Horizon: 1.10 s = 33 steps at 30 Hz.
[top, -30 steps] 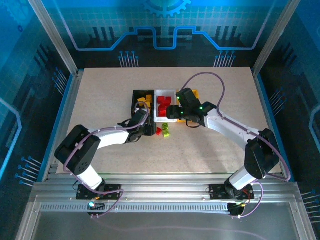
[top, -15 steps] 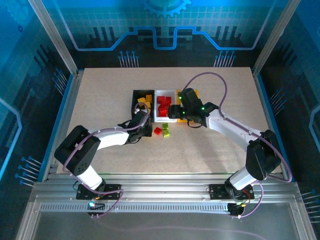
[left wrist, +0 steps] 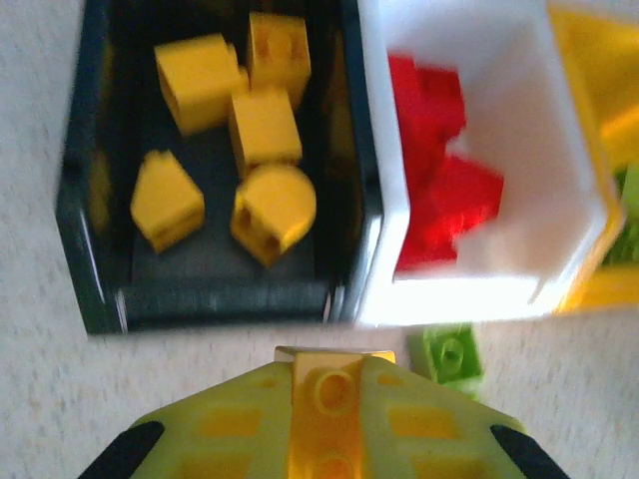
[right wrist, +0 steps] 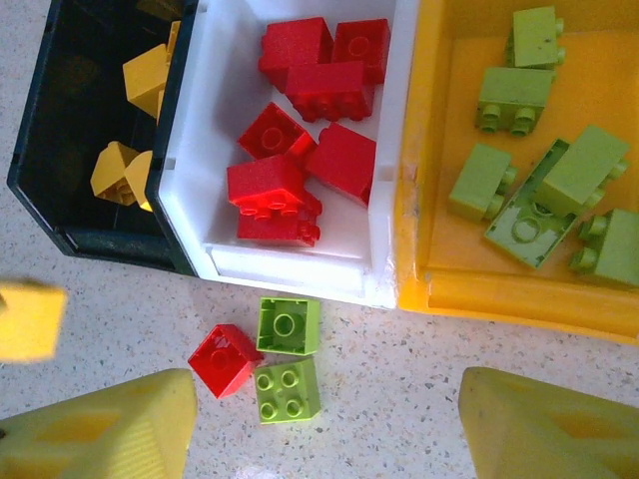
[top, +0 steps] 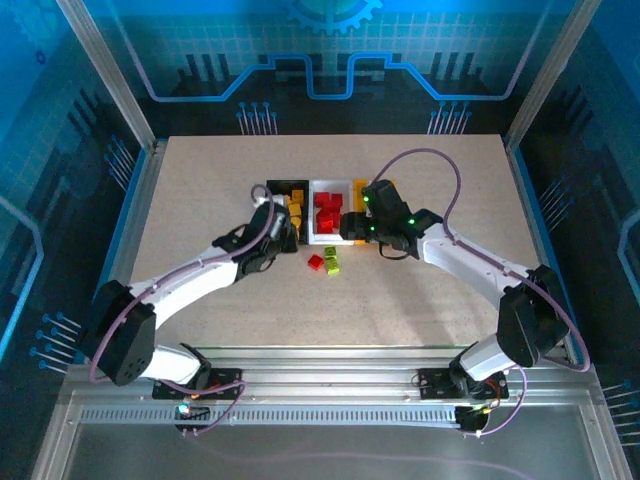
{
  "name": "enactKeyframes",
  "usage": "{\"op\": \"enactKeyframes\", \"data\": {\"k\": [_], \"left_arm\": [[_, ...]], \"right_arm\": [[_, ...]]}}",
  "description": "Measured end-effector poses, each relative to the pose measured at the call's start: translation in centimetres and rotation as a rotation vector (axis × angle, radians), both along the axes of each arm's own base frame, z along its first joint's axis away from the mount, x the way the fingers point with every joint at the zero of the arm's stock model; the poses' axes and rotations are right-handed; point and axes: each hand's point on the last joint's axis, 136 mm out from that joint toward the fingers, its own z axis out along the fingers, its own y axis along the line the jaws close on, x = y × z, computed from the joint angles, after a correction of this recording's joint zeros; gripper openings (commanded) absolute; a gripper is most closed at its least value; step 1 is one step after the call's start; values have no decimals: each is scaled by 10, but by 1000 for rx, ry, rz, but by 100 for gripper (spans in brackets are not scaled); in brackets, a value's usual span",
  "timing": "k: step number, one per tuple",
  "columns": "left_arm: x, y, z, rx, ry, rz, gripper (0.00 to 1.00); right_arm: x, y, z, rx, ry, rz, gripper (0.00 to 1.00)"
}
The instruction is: Sort the legos into containers by color
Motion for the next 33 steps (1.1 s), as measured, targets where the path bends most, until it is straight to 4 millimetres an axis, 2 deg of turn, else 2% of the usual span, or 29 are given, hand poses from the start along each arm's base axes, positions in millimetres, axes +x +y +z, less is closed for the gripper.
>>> {"op": "enactKeyframes", "data": {"k": [2, 4, 7, 9, 12, 14, 19, 22, 24, 28, 30, 33], "left_arm": [[24, 4, 11, -4, -19, 39, 15], [50, 8, 13, 6, -19, 76, 16], [81, 10, 3, 30, 6, 106, 17], [96, 12, -10, 58, 34, 114, 23], [107, 15, -28, 92, 82, 117, 41], [109, 15, -33, 101, 102, 119, 48], [113, 10, -24, 81, 100, 110, 65], [110, 5, -9, 37, 82, 94, 83], [102, 2, 9, -7, 58, 76, 98], [74, -2, 52, -106, -10, 45, 99], [52, -7, 76, -155, -62, 10, 99], [15, -14, 96, -207, -111, -39, 99]], "right_arm": [[-1, -1, -1, 0, 4, -2, 71], [-2, -2, -4, -2, 9, -3, 71], [-5, -4, -10, -3, 24, -4, 71], [-10, -4, -14, 1, 38, 5, 71], [-17, -3, -17, 15, 55, 24, 71], [-21, -1, -18, 25, 65, 40, 72], [-34, 10, -26, 30, 90, 101, 72], [-44, 27, -39, 11, 116, 165, 73], [-51, 38, -56, -21, 150, 209, 73], [-59, 54, -90, -93, 214, 258, 72], [-56, 58, -101, -127, 225, 264, 71], [-47, 59, -110, -173, 221, 253, 70]]}}
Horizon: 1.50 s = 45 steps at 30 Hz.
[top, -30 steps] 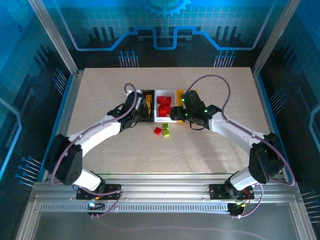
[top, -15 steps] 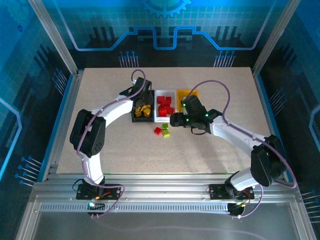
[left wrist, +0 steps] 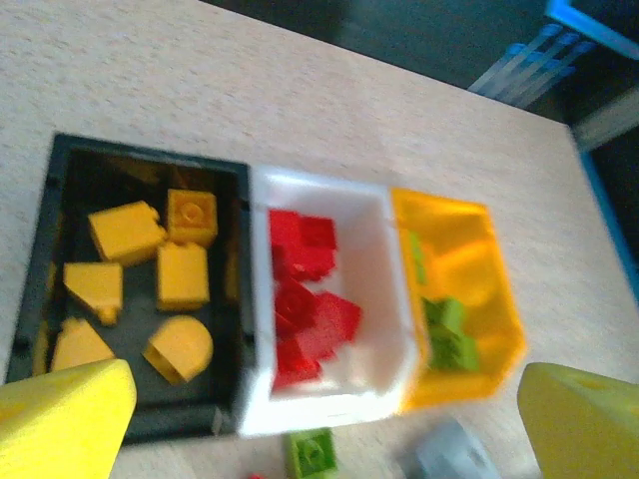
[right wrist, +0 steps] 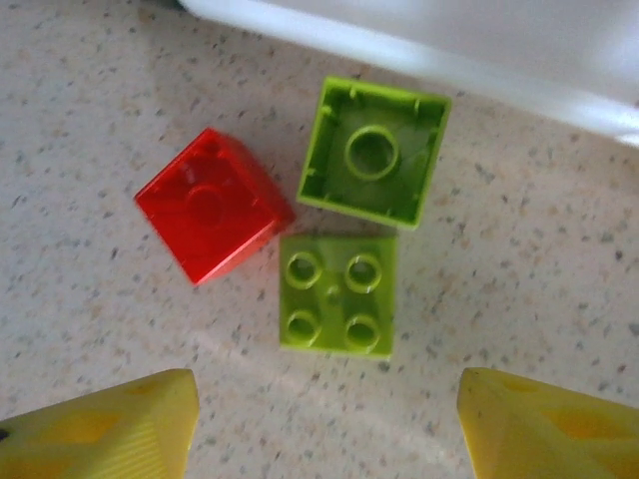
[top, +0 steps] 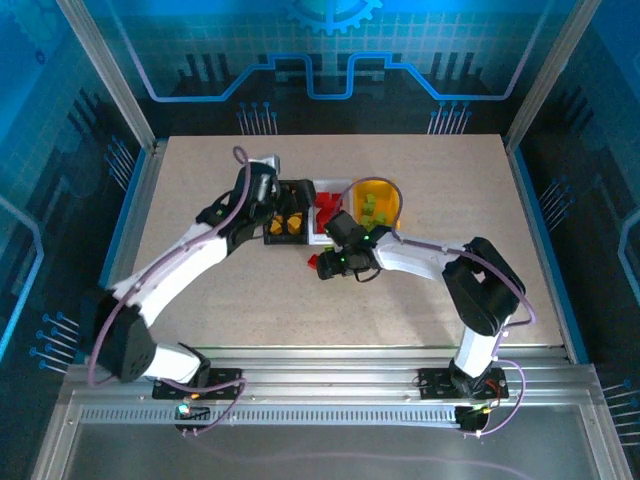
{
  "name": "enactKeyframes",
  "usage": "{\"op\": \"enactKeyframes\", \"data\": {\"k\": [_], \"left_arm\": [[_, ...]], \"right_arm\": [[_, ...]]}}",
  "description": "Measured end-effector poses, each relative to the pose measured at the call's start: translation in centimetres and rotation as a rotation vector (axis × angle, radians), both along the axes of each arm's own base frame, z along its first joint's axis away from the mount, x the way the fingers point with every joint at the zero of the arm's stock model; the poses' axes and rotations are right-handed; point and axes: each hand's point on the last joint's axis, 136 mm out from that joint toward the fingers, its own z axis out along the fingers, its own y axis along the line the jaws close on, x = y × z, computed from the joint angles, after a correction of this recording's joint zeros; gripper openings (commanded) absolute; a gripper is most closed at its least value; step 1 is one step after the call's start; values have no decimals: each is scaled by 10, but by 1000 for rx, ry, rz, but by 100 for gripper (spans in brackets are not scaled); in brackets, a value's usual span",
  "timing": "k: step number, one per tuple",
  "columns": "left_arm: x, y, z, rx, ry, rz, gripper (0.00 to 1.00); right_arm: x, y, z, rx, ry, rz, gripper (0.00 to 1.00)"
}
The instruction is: Sort the legos into containers by color
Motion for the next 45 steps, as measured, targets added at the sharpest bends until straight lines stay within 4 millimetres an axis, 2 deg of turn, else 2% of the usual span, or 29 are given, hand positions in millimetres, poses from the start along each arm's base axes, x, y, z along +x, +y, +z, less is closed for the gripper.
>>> {"op": "enactKeyframes", "data": {"k": [3, 6, 12, 18, 21, 23, 26, 29, 31, 33, 35, 37, 40, 45], "left_arm": [[-39, -4, 4, -38, -23, -45, 99], [-72, 2, -8, -66, -14, -57, 99], [-104, 29, -44, -75, 48, 9, 99], [-118, 45, -78, -37, 117, 59, 99], [-120, 49, -86, -20, 129, 68, 99], [-120, 50, -89, -15, 131, 73, 99], [-118, 51, -92, -7, 136, 78, 99], [-116, 51, -101, 12, 163, 82, 99], [-114, 51, -108, 24, 182, 85, 99], [-114, 51, -114, 35, 199, 88, 99], [-112, 49, -117, 39, 208, 86, 99], [-111, 48, -119, 39, 213, 83, 99], [-111, 48, -122, 41, 222, 82, 99], [-112, 46, -127, 42, 239, 73, 99]], "right_arm": [[10, 2, -3, -31, -20, 0, 67], [17, 4, -9, -56, -30, 6, 63], [18, 5, -26, -111, -12, 22, 54], [18, 6, -29, -129, -15, 31, 33], [16, 6, -26, -116, -19, 41, 28], [7, 3, -23, -104, -10, 53, 27], [-4, -3, -4, -63, -19, 68, 27], [-8, -12, 32, 4, -66, 61, 27], [1, -23, 61, 55, -117, 25, 29], [16, -42, 90, 98, -177, -38, 29], [34, -62, 107, 112, -212, -106, 29], [54, -79, 117, 109, -230, -167, 30], [86, -93, 116, 82, -228, -237, 32], [136, -104, 81, 4, -157, -309, 37]]}}
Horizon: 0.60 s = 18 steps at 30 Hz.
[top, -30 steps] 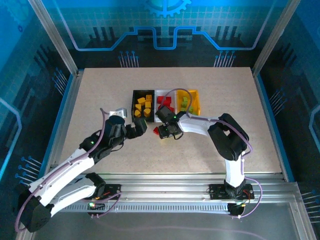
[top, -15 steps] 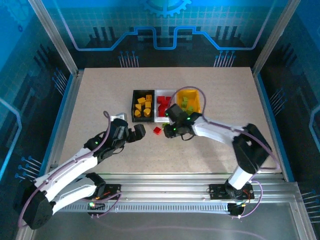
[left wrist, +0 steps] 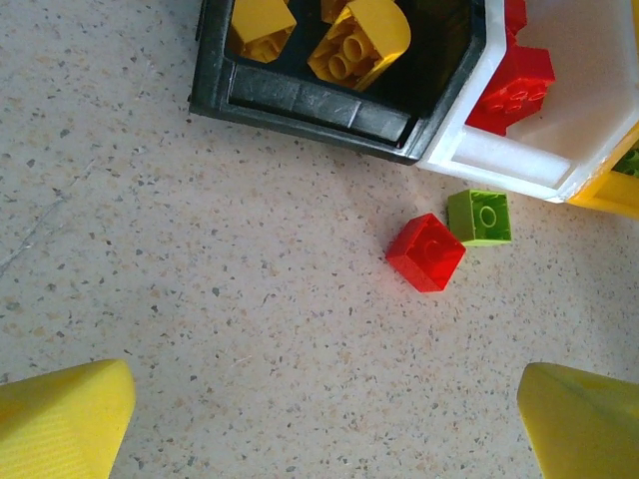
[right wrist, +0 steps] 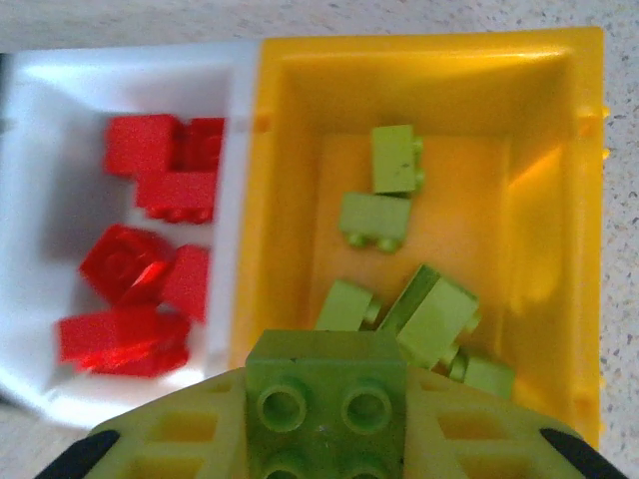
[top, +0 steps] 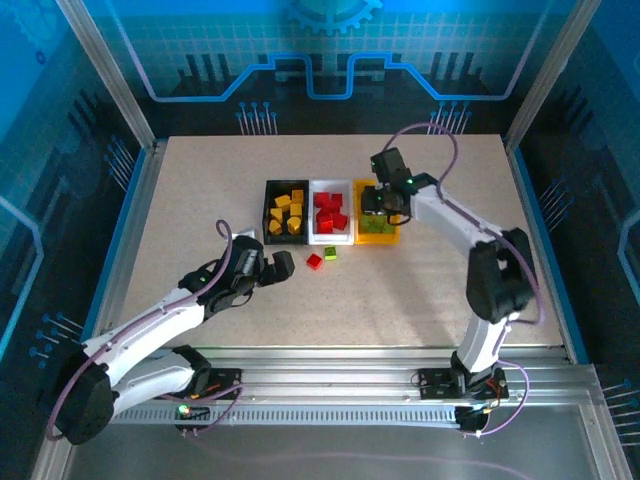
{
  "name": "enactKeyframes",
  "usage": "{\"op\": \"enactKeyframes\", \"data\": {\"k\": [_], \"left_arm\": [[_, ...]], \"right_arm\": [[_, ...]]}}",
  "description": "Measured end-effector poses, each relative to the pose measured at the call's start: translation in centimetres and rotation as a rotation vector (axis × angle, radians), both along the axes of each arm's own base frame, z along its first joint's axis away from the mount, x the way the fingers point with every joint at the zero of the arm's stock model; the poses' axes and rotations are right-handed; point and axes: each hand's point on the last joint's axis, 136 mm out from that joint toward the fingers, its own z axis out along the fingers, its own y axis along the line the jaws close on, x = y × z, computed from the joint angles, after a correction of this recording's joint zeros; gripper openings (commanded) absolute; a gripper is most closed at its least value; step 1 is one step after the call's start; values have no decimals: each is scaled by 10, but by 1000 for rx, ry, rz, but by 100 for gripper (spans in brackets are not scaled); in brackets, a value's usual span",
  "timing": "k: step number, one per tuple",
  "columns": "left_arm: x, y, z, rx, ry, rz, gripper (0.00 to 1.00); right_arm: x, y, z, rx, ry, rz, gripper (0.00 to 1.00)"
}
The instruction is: Sort the legos into containers by color
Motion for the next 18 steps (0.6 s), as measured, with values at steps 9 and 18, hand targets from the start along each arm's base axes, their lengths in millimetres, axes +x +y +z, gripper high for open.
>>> {"op": "enactKeyframes", "data": {"k": [9, 18], "left_arm": [[-1, -9, -13, -8, 43, -39, 99], [10, -37, -30, 54, 110, -186, 92]], "right_arm": [[18, -1, -19, -41, 64, -29, 63], [1, 3, 14, 13, -3, -15, 68]]}}
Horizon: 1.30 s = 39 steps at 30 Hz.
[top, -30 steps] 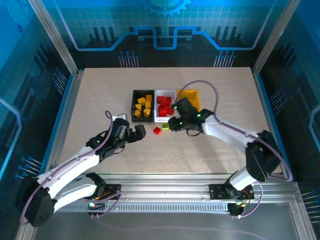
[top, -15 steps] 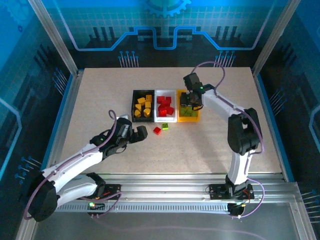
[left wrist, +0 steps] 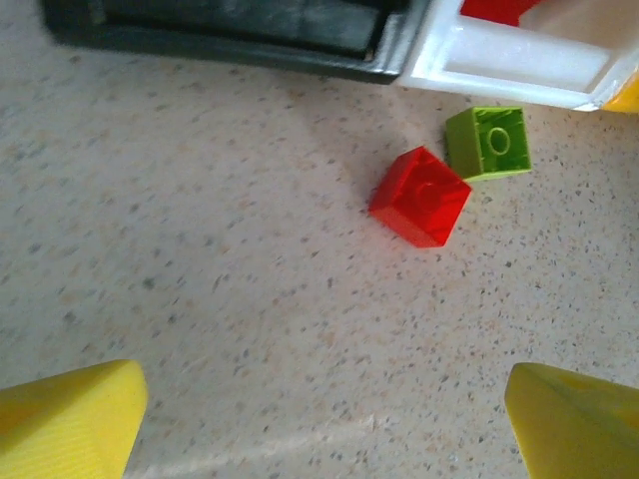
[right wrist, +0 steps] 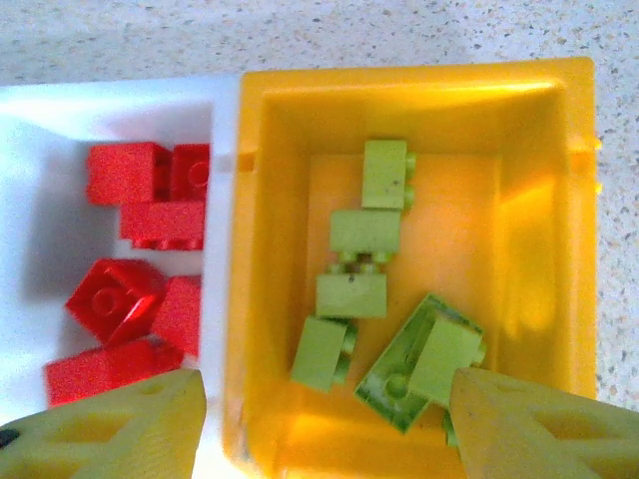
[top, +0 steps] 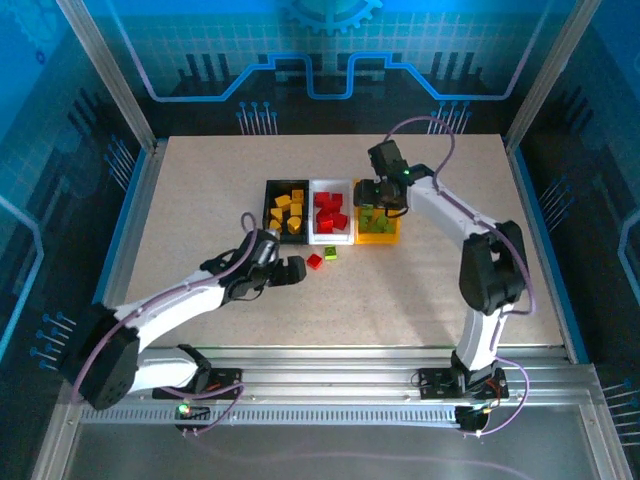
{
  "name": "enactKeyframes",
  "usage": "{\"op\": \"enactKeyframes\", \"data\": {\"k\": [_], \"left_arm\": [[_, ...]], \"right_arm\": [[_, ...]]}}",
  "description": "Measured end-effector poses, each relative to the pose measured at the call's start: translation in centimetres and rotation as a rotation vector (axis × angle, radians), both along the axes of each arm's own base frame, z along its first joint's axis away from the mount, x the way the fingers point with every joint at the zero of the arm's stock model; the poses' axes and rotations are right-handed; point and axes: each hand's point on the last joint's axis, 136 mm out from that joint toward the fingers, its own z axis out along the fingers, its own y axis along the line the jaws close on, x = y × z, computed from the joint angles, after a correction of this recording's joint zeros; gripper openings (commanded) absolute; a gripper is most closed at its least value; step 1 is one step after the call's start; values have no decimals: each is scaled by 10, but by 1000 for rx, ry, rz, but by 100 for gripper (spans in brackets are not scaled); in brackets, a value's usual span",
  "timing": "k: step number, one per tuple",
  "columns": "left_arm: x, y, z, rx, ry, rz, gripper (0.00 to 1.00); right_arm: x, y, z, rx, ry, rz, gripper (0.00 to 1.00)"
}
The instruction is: Sort the legos into containers by color
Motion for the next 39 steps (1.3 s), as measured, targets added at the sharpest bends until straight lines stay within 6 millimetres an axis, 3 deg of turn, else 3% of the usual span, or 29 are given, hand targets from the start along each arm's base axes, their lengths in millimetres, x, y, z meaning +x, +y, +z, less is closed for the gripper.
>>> {"op": "enactKeyframes", "data": {"k": [5, 9, 14, 19, 24, 29, 34, 37, 39], "left_arm": [[20, -34, -10, 76, 2, -106, 87], [31, -49, -32, 171, 9, -157, 82], [43, -53, -51, 293, -12, -176, 76], [54, -51, -56, 362, -45, -165, 70], [59, -51, -68, 392, -52, -175, 48], [60, -58, -65, 387, -73, -185, 35], [45, -51, -60, 372, -68, -183, 32], [29, -48, -38, 309, -75, -174, 31], [26, -50, -12, 248, -106, -159, 31]], "right_arm": [[-27, 8, 17, 39, -41, 34, 68], [-42, 7, 14, 56, -34, 36, 68], [-50, 3, 11, 56, -27, 31, 68], [-52, 2, 21, 73, -54, 28, 68], [-51, 3, 30, 87, -83, 27, 68], [-54, 1, 29, 86, -83, 27, 68], [-56, -1, 26, 84, -78, 25, 68], [-59, -3, 21, 83, -71, 19, 68], [-62, -4, 16, 82, -60, 16, 68]]}}
